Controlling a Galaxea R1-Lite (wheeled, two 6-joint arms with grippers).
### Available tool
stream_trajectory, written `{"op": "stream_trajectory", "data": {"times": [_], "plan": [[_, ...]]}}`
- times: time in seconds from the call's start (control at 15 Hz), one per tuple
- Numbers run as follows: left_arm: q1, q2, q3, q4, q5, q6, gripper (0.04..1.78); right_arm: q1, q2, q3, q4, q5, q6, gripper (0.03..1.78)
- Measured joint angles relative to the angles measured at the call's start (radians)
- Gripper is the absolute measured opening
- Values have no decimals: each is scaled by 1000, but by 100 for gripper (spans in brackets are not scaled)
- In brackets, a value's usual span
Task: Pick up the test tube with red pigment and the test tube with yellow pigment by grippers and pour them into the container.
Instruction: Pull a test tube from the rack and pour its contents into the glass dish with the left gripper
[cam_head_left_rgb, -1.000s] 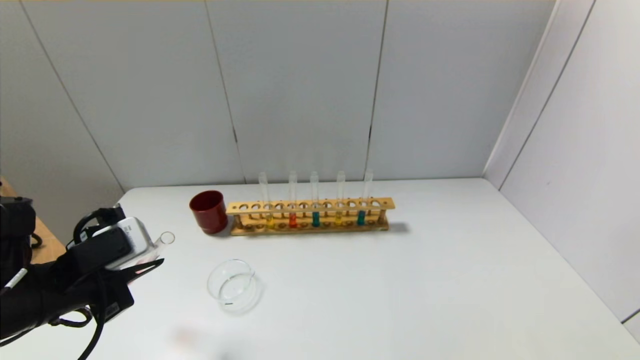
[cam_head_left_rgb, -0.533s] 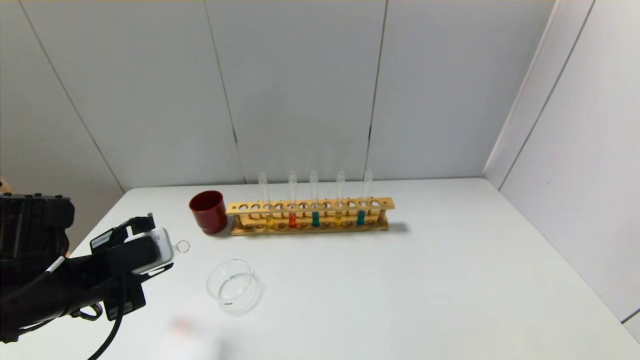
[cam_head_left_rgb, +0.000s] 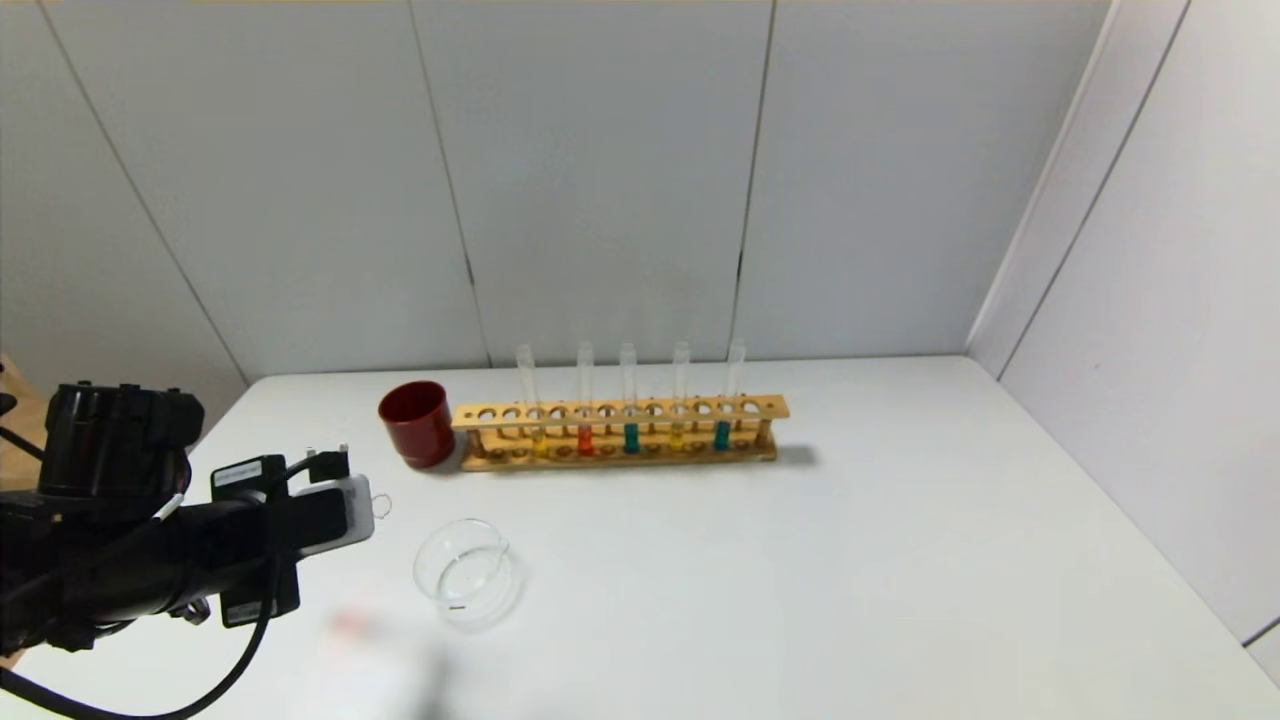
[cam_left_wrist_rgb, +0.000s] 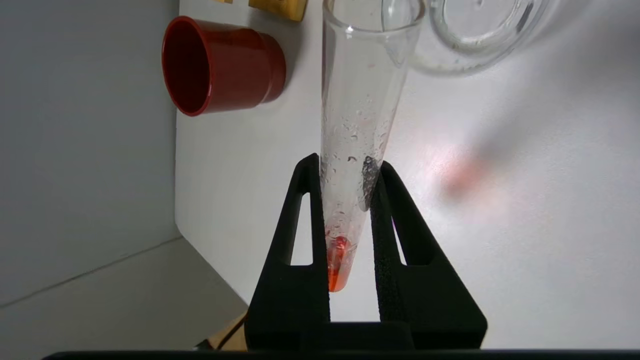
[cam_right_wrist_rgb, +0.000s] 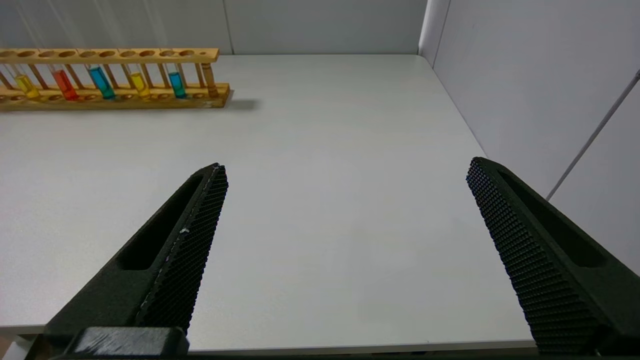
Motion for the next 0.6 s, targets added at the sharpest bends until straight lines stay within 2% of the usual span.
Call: {"op": "stream_trajectory", "data": {"times": [0.6], "plan": [[2,61,-43,-3,18,190,30,0,0,0,0,0,0,175]]}}
